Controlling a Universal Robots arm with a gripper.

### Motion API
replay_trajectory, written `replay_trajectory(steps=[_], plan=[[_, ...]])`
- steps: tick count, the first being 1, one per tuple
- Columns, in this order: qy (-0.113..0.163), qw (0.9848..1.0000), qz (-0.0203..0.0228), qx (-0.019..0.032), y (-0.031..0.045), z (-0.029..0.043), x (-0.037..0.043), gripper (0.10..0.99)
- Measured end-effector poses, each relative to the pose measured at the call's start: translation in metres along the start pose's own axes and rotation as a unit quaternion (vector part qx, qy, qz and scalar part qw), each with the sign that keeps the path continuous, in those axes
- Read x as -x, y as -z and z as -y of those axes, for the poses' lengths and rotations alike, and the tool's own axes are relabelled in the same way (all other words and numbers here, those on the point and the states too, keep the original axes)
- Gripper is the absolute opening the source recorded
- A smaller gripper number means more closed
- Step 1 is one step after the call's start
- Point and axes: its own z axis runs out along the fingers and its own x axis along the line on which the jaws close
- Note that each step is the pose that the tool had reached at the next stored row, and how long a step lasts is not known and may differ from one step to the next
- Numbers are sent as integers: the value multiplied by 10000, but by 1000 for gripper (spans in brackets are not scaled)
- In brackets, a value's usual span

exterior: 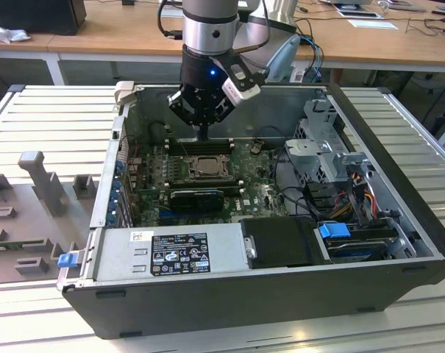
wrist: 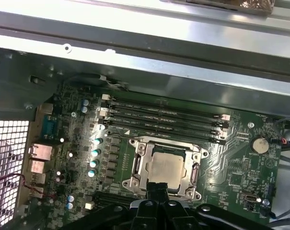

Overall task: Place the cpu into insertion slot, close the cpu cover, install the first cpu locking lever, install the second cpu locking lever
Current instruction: 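Install the first cpu locking lever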

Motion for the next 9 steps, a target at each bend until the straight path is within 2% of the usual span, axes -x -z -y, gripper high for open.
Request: replay_trajectory(steps=[5, 9], plan=[[-29, 10000, 18, -2, -4, -8, -47, 106], [-192, 9998, 23, 1, -6, -10, -60, 106]])
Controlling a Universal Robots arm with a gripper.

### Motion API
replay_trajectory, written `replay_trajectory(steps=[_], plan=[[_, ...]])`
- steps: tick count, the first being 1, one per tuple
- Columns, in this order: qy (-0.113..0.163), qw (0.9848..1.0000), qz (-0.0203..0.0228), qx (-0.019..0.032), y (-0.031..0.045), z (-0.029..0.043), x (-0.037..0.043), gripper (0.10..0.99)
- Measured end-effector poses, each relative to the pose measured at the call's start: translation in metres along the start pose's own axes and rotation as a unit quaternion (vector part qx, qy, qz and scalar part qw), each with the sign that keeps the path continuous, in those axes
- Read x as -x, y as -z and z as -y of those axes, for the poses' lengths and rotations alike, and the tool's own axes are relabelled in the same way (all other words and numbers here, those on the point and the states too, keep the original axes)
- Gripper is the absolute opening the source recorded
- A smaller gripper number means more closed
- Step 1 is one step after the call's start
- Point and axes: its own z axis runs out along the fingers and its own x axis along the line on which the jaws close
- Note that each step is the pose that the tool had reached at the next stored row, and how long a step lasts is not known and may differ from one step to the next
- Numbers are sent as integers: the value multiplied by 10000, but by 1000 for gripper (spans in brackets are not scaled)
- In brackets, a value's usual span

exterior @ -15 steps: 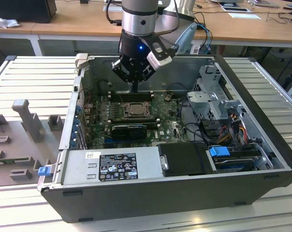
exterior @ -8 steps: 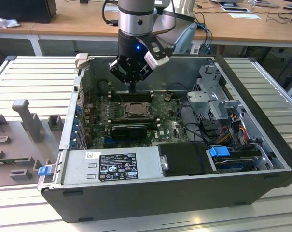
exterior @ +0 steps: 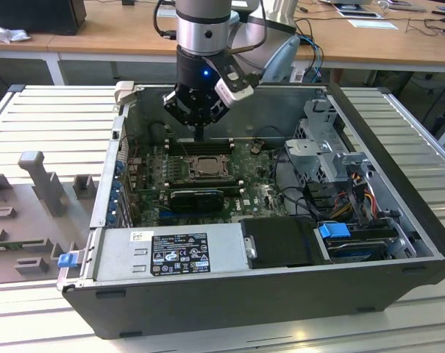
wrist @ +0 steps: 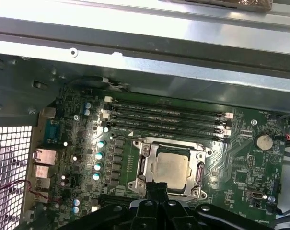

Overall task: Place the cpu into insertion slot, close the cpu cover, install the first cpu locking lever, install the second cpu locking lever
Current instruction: 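Install the first cpu locking lever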

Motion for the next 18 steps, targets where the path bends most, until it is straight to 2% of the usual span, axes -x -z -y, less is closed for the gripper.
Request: replay_trajectory(steps=[8, 12, 18], plan=[[-4, 10000, 1, 0, -9, -2, -20, 106], [-72, 10000, 2, 1, -9, -7, -58, 106], [-80, 10000, 4, 7, -18, -24, -195, 106]])
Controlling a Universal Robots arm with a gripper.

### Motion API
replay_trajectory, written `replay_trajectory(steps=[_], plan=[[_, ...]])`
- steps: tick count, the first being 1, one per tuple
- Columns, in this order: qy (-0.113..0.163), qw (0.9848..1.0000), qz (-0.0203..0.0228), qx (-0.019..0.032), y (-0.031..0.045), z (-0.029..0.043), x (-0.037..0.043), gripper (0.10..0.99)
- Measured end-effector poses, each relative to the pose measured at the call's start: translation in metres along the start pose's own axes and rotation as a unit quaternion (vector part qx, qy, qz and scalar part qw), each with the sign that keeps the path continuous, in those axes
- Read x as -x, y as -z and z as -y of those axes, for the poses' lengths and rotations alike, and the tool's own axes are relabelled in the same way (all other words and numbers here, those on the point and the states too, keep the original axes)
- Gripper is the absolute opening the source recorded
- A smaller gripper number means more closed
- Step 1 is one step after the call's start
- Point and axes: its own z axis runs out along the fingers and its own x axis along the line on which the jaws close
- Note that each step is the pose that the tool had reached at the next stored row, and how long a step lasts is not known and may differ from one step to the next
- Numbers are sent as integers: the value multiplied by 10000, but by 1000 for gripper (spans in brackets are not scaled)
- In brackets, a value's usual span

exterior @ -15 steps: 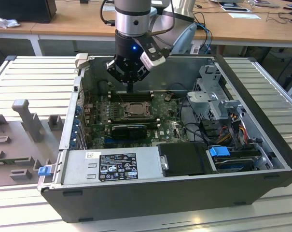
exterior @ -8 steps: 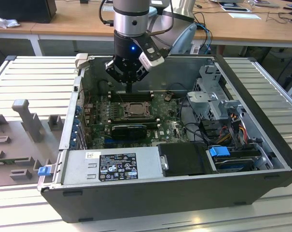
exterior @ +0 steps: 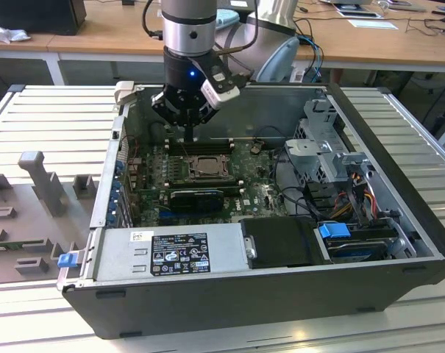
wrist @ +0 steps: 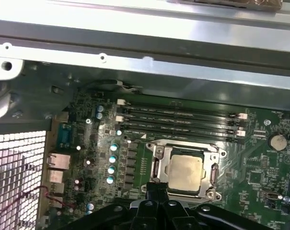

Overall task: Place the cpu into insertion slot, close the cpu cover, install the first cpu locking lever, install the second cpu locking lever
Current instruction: 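Install the first cpu locking lever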

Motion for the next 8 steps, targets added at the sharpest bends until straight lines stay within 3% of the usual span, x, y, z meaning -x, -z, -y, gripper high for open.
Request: replay_trajectory(steps=[4, 5, 8], plan=[[-479, 9989, 10, 5, -54, -2, -20, 106], [-485, 9988, 16, 4, -89, -12, -102, 106], [-489, 9988, 28, 4, -125, -28, -198, 106]])
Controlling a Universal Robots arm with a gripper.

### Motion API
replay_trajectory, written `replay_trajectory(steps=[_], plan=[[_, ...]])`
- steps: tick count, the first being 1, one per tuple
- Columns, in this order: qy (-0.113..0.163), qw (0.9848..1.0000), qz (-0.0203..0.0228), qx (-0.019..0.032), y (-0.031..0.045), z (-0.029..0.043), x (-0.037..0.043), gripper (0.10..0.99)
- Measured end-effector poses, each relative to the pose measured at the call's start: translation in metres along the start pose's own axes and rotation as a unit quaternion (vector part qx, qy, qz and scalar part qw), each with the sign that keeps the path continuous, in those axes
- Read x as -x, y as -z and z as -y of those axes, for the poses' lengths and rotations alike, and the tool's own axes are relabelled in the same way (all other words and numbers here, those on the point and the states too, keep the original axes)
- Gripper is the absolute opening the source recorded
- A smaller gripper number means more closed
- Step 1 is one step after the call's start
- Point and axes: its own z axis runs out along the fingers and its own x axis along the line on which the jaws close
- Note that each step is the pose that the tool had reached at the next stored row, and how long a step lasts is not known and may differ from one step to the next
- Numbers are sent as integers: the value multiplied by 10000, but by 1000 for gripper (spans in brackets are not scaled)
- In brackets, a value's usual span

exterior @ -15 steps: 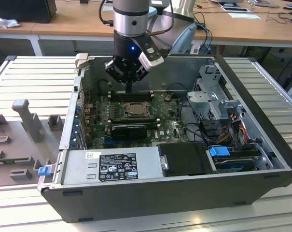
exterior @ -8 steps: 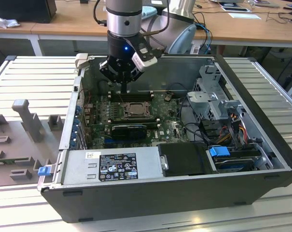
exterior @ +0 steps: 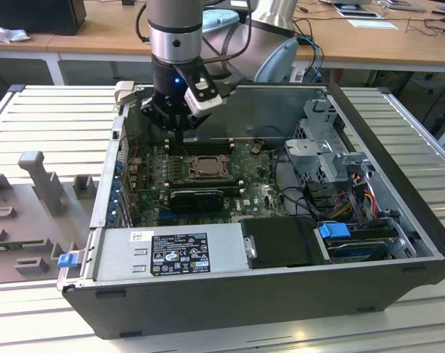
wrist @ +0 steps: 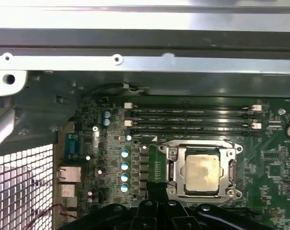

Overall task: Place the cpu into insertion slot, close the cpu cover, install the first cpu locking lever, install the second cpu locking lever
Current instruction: 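Install the first cpu locking lever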

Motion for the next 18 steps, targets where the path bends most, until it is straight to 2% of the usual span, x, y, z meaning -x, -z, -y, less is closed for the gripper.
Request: replay_trajectory(steps=[2, 6, 9, 12, 15, 18], plan=[[-5, 10000, 12, 0, -24, -12, -68, 106], [-8, 10000, 33, 0, -48, -47, -145, 106], [-9, 10000, 39, 0, -77, -121, -180, 106], [-9, 10000, 39, 0, -114, -210, -187, 106], [-9, 10000, 40, 0, -140, -328, -182, 106], [-10, 10000, 40, -8, -144, -338, -139, 106]])
